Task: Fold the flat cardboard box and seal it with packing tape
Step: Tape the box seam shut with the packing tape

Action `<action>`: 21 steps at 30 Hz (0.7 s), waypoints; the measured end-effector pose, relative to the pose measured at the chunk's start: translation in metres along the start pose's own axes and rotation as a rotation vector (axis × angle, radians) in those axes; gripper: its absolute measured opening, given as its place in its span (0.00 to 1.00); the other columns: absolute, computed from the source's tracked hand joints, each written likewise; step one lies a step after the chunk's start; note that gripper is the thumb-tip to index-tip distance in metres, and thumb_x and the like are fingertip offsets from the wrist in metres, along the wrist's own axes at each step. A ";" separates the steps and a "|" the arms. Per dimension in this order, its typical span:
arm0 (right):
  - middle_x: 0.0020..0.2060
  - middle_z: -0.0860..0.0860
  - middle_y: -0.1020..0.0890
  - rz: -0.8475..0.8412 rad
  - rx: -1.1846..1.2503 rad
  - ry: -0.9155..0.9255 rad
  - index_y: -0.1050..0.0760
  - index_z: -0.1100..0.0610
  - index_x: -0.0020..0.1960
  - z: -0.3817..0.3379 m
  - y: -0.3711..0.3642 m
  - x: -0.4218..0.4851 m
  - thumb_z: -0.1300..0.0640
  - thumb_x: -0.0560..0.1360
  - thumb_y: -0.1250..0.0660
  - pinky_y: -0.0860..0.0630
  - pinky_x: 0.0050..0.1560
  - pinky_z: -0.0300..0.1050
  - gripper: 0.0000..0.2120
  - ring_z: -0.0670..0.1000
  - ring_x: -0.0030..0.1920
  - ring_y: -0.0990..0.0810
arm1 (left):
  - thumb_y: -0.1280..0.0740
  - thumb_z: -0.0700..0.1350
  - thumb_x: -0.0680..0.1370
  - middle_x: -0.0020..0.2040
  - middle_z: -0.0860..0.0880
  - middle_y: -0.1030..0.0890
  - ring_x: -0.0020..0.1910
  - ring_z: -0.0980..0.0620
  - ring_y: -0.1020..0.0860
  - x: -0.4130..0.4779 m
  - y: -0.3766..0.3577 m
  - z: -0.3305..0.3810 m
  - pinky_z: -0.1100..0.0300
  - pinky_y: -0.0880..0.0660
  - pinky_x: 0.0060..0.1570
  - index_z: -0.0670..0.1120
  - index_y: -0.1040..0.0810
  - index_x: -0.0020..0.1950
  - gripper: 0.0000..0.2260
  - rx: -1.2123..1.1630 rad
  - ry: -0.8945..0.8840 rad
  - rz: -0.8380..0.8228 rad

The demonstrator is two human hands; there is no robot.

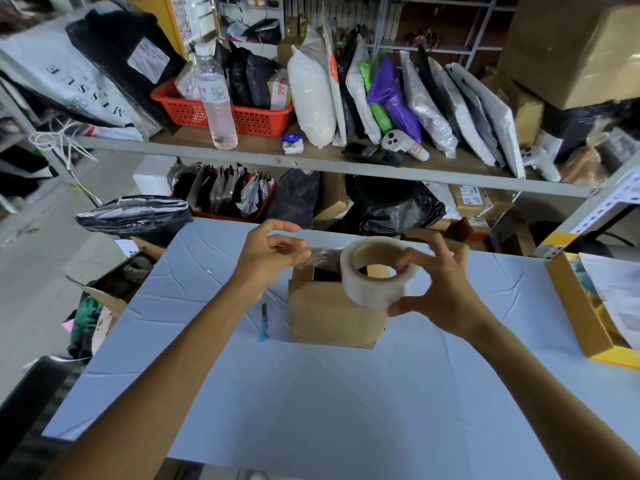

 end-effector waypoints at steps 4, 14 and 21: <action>0.55 0.44 0.23 -0.072 0.228 0.075 0.27 0.47 0.43 -0.005 0.002 -0.006 0.52 0.56 0.18 0.33 0.57 0.42 0.22 0.49 0.60 0.31 | 0.27 0.30 0.69 0.43 0.44 0.17 0.41 0.56 0.17 0.002 0.012 0.004 0.66 0.21 0.43 0.41 0.25 0.57 0.19 -0.032 -0.009 0.017; 0.32 0.47 0.21 -0.096 -0.013 0.010 0.23 0.51 0.37 -0.003 0.012 -0.006 0.38 0.67 0.30 0.30 0.33 0.44 0.16 0.49 0.35 0.23 | 0.31 0.23 0.67 0.31 0.49 0.17 0.32 0.56 0.18 0.001 0.034 -0.007 0.63 0.21 0.33 0.38 0.27 0.57 0.21 -0.030 -0.030 0.214; 0.30 0.47 0.24 -0.013 -0.258 -0.017 0.26 0.50 0.35 0.002 0.017 -0.008 0.37 0.66 0.29 0.36 0.32 0.42 0.16 0.51 0.35 0.27 | 0.25 0.30 0.66 0.40 0.46 0.16 0.39 0.53 0.18 -0.010 0.037 0.000 0.65 0.21 0.41 0.42 0.24 0.56 0.21 0.112 -0.146 0.048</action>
Point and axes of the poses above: each hand's wrist, its own x-axis towards the middle knuckle, its own y-axis out of the back of the hand, z = x × y, the point moved 3 cm from there along x, towards the middle knuckle
